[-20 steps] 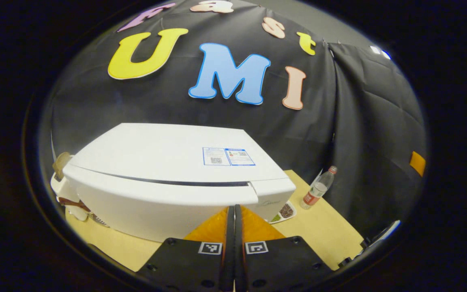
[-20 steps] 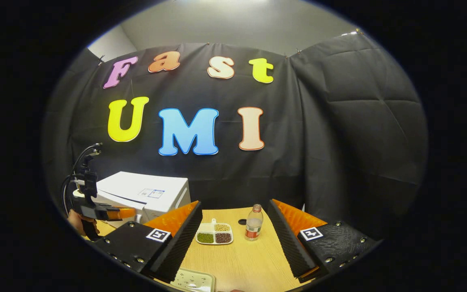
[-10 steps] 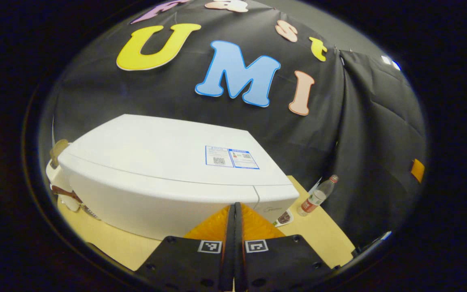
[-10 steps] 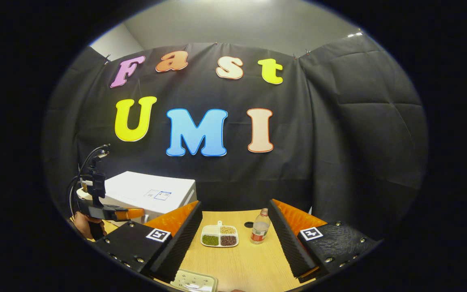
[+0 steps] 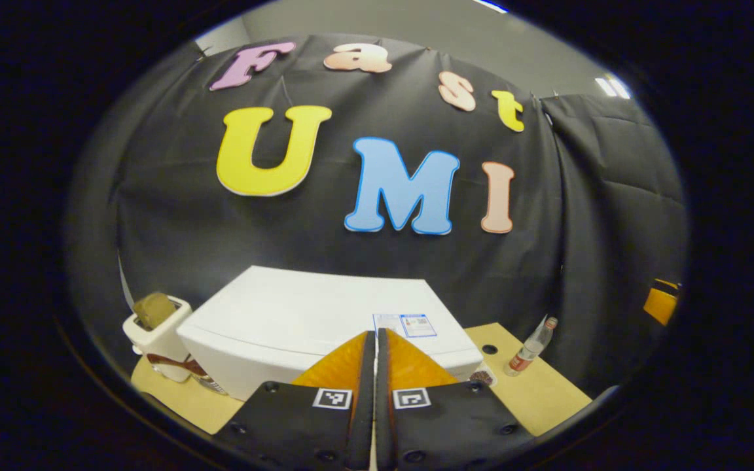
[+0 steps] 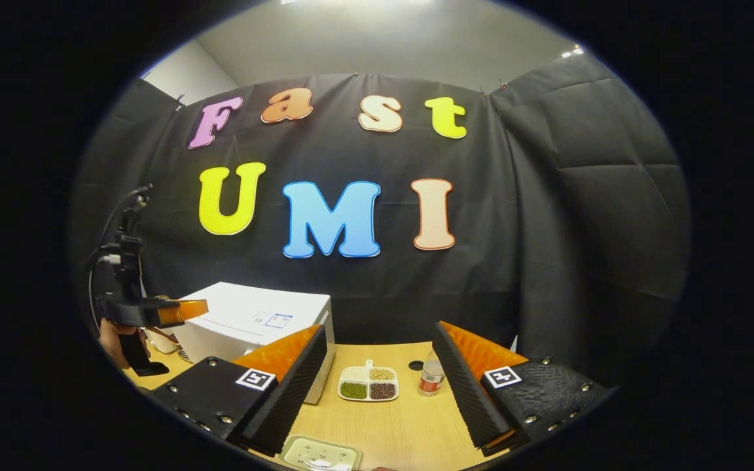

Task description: Open the microwave oven with the left hand, put the food in, and close the microwave oven.

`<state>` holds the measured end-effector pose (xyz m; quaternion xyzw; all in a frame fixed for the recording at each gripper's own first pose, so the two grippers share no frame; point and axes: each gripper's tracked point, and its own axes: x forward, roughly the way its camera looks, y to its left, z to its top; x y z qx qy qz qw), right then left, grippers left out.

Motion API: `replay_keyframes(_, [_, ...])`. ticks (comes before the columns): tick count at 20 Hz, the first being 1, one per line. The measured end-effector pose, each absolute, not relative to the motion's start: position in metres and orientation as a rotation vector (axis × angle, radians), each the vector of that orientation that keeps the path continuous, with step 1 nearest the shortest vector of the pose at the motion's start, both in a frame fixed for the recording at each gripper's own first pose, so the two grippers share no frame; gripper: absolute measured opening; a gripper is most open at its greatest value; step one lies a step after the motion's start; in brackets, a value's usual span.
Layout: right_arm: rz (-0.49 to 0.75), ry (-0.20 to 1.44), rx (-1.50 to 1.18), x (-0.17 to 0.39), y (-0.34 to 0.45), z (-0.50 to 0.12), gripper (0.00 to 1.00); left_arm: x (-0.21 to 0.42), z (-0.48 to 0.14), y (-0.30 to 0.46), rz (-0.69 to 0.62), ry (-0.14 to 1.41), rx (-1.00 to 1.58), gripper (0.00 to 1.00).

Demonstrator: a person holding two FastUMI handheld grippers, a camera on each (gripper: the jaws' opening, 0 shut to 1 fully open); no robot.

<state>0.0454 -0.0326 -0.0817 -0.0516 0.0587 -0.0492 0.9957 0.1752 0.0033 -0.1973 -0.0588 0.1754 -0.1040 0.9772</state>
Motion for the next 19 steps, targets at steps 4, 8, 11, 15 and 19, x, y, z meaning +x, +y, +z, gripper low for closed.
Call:
replay_keyframes(4, [-0.023,0.132,-0.078,0.053,-0.008,-0.069,1.00,0.137,-0.103,0.018,-0.146,0.190,-0.095,0.85])
replay_keyframes(8, [0.004,0.132,0.004,0.060,0.011,-0.047,1.00,0.097,-0.048,0.017,-0.111,0.085,-0.081,0.93])
replay_keyframes(11, [0.015,0.108,-0.010,0.061,0.024,-0.036,1.00,0.078,-0.034,0.018,-0.124,0.094,-0.092,0.96])
replay_keyframes(15, [0.003,0.068,-0.043,0.057,0.038,-0.026,1.00,0.069,-0.029,0.036,-0.102,0.102,-0.113,0.96])
replay_keyframes(19, [-0.003,0.058,-0.067,0.046,0.054,-0.021,1.00,0.065,-0.029,0.050,-0.119,0.103,-0.111,0.99])
